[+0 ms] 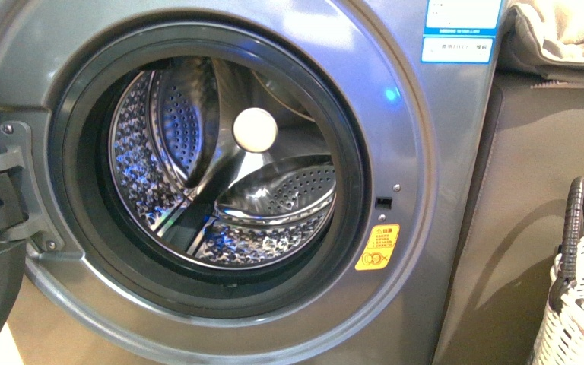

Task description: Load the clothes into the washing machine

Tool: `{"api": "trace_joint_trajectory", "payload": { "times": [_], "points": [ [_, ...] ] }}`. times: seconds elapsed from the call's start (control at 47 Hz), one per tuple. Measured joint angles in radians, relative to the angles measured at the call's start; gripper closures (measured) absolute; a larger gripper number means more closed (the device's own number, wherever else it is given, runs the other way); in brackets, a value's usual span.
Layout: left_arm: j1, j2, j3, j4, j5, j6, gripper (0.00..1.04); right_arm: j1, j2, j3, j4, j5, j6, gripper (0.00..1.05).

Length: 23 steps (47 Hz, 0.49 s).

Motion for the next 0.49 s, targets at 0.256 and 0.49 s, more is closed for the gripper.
{"api": "trace_joint_trajectory", "payload": {
  "times": [0.256,0.49],
  "points": [
    [0.0,0.0,0.0,0.0,0.0,0.0,0.06,0.0,0.0,0.0,0.0,0.0,0.0,0.08],
    [0.0,0.0,0.0,0.0,0.0,0.0,0.06,0.0,0.0,0.0,0.0,0.0,0.0,0.08]
  ]
}}
